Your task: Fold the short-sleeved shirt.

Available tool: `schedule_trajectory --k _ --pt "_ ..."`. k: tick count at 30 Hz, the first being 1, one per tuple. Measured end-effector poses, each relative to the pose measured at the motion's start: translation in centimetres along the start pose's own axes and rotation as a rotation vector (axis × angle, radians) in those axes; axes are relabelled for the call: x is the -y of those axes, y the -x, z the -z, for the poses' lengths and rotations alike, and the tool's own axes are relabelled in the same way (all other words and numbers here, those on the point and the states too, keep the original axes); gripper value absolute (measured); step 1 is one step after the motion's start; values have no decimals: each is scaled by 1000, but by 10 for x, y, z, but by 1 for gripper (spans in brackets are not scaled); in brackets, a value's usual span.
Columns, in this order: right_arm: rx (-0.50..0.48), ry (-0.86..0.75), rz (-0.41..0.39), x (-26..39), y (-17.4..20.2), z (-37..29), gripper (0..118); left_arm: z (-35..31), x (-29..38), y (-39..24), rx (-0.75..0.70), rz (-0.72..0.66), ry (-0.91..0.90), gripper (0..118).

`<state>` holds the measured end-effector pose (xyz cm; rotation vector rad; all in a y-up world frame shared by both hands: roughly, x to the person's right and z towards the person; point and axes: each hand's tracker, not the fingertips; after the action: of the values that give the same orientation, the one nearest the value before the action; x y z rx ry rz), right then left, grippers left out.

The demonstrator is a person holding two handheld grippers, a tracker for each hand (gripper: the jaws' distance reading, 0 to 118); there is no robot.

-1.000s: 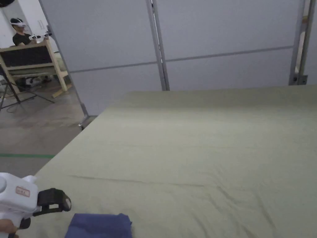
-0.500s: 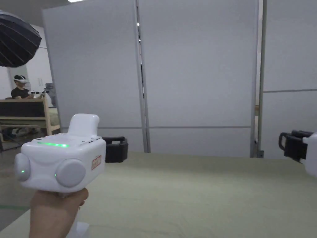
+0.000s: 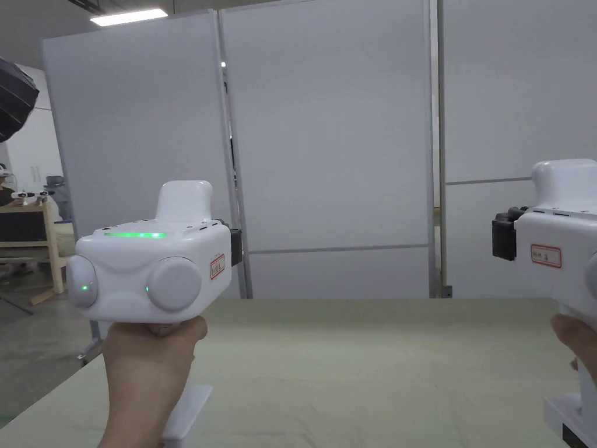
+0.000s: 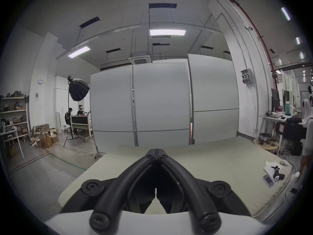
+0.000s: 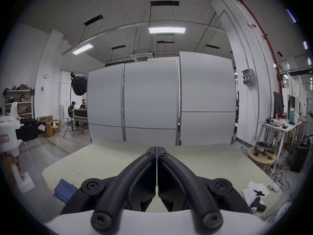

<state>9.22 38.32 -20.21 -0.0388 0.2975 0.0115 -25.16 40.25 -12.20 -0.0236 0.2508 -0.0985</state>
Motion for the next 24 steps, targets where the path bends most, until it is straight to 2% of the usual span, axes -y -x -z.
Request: schedule_trajectory --k 4,11,18,24 --pt "19 4 -13 2 -9 -10 3 3 -2 -11 9 -47 11 0" --pt "22 5 0 -3 -24 -11 3 10 -3 -23 40 -35 37 0" --pt "30 -9 -25 -8 -22 -22 3 20 -1 -23 62 -75 61 0" --pt "32 -6 -16 -6 -26 -17 3 23 3 -25 57 -52 69 0"
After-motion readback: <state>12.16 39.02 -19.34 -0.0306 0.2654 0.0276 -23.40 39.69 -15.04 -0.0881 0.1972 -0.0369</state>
